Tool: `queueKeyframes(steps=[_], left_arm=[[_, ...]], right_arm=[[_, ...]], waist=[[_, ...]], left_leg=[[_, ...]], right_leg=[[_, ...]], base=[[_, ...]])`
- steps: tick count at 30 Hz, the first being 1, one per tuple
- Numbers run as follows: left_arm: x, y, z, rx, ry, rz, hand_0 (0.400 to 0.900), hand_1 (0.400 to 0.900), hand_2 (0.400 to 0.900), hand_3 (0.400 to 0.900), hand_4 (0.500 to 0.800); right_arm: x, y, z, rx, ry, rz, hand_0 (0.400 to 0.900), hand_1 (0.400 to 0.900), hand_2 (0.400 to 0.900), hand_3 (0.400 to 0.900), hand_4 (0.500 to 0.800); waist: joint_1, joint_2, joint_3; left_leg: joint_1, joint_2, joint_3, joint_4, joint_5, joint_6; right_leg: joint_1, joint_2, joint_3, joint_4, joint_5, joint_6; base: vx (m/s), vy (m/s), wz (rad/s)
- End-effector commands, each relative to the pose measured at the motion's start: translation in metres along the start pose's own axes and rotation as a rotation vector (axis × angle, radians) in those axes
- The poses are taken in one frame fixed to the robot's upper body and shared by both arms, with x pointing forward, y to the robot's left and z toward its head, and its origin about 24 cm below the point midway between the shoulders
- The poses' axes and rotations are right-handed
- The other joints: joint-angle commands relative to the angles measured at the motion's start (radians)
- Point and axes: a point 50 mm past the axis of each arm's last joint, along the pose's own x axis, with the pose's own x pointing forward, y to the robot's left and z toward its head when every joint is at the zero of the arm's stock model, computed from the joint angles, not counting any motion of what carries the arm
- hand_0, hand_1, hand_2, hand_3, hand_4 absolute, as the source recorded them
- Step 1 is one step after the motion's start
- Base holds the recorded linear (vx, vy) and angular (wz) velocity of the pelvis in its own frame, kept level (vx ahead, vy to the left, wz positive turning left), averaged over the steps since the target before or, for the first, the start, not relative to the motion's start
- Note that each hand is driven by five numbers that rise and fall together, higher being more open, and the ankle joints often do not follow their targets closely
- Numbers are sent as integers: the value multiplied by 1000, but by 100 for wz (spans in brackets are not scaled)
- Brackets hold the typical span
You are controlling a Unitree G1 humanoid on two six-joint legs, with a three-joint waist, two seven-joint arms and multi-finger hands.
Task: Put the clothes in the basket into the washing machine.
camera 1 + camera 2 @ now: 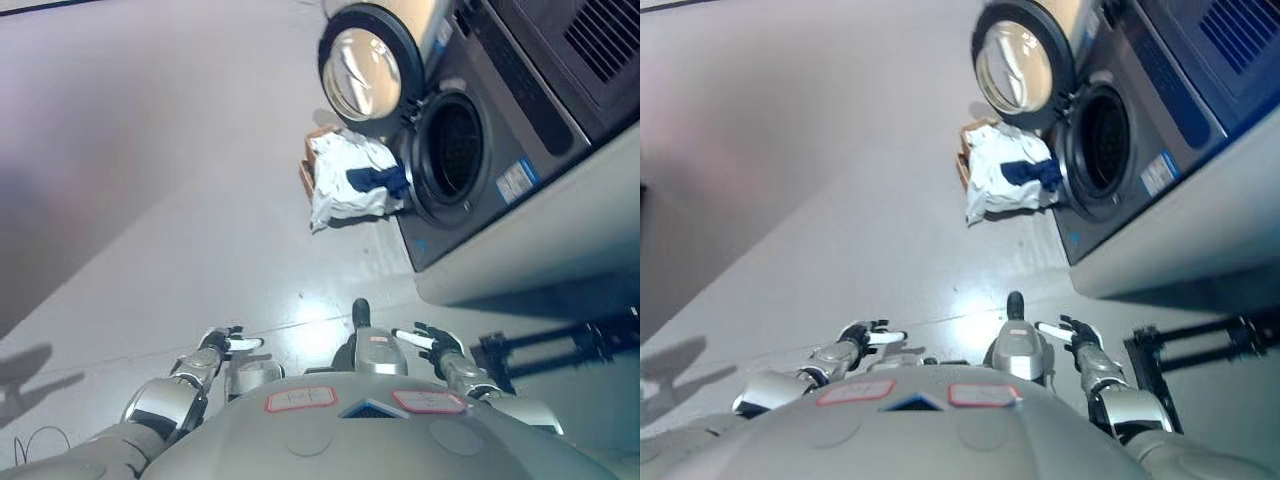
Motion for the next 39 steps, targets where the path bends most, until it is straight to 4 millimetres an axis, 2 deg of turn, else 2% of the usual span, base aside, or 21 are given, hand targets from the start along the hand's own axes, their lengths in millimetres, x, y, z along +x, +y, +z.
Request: queueKeyframes(steps=[1,5,6,7,8,9,11,12,17,23,26,29,32,34,35,37,39], left_arm=[[-2,43,12,-28,-55,119,900,900,900,900,800],[-3,43,7,-44,-41,120,900,900,900,900,800],[-3,43,9,-45,-44,115,900,900,900,900,800],[-2,41,8,-40,-44,111,900,900,900,900,800],[-2,41,10,-40,-50,113,900,900,900,900,800],[-2,39,10,-46,-48,106,900,900,900,900,800],[-1,36,17,-51,-69,103,900,900,900,900,800],[0,32,25,-25,-98,93,900,900,900,900,800],[1,30,40,-1,-136,90,900,900,900,900,800],[1,27,30,5,-103,78,900,900,900,900,800],[1,26,24,-27,-82,79,900,900,900,900,800],[1,26,23,-48,-78,80,900,900,900,900,800],[1,25,24,-57,-79,73,900,900,900,900,800],[1,26,27,-65,-88,78,900,900,900,900,800],[1,27,29,-68,-91,80,900,900,900,900,800],[2,25,32,-60,-101,74,900,900,900,900,800],[2,25,33,-59,-109,77,900,900,900,900,800]], right_arm=[[-2,1,-15,-41,53,5,900,900,900,900,800],[-3,1,-17,-50,58,12,900,900,900,900,800],[-3,1,-18,-51,62,12,900,900,900,900,800],[-4,0,-21,-51,67,8,900,900,900,900,800],[-4,0,-20,-57,66,9,900,900,900,900,800],[-4,-1,-21,-55,68,11,900,900,900,900,800],[-4,-4,-23,-72,77,1,900,900,900,900,800],[-4,-11,-19,-46,61,-27,900,900,900,900,800],[-2,-20,-5,-73,28,-53,900,900,900,900,800],[0,-18,5,-112,-4,-42,900,900,900,900,800],[0,-13,1,-135,4,-20,900,900,900,900,800],[-2,-10,-8,-132,37,-10,900,900,900,900,800],[-4,-10,-17,-130,62,-8,900,900,900,900,800],[-4,-15,-16,-110,58,-28,900,900,900,900,800],[-3,-16,-14,-103,50,-36,900,900,900,900,800],[-3,-18,-13,-97,49,-46,900,900,900,900,800],[-3,-21,-11,-101,46,-53,900,900,900,900,800]], waist=[[-24,-46,27],[-26,-53,19],[-29,-49,15],[-26,-47,7],[-31,-47,10],[-36,-37,1],[-43,-26,-8],[-60,-11,-17],[-71,19,-20],[-67,48,-24],[-57,57,-17],[-56,68,-9],[-49,53,5],[-40,32,27],[-37,25,32],[-19,14,44],[1,-5,49]], left_leg=[[65,-98,-31,-25,-75,77],[103,-75,-91,-29,-99,68],[114,-60,-107,-29,-105,61],[115,-43,-115,-19,-112,57],[122,-30,-104,-23,-115,55],[119,-7,-117,-17,-104,40],[99,29,-125,3,-67,19],[79,55,-103,0,-36,5],[55,87,-71,-13,-30,-13],[64,91,-34,-29,4,-26],[55,103,-16,-2,51,-42],[12,128,-21,79,143,-54],[-102,121,-30,287,273,-56],[-189,97,-5,424,313,-45],[-214,107,29,457,327,-38],[-277,98,60,472,313,-27],[-384,89,91,451,267,-12]], right_leg=[[-209,-48,110,-44,251,59],[-218,-11,163,21,216,56],[-219,1,165,48,179,52],[-218,4,149,51,158,43],[-230,14,139,59,175,44],[-225,28,135,84,134,40],[-217,43,97,104,119,26],[-224,43,69,104,111,25],[-253,53,35,121,92,12],[-283,75,17,135,88,-3],[-289,85,-32,153,66,-18],[-253,116,-34,175,2,-52],[-175,131,-27,161,-42,-96],[-123,137,-15,150,-63,-122],[-100,143,-14,147,-73,-132],[-59,151,-1,134,-87,-142],[-20,150,18,118,-100,-140]], base=[[213,-79,49],[204,-111,52],[183,-163,44],[203,-199,45],[215,-217,56],[198,-190,57],[182,-182,71],[116,-118,64],[84,-97,17],[82,-81,-22],[50,-126,-22],[64,-166,11],[99,-216,20],[101,-225,10],[109,-212,-6],[111,-151,-17],[140,-99,-27]])
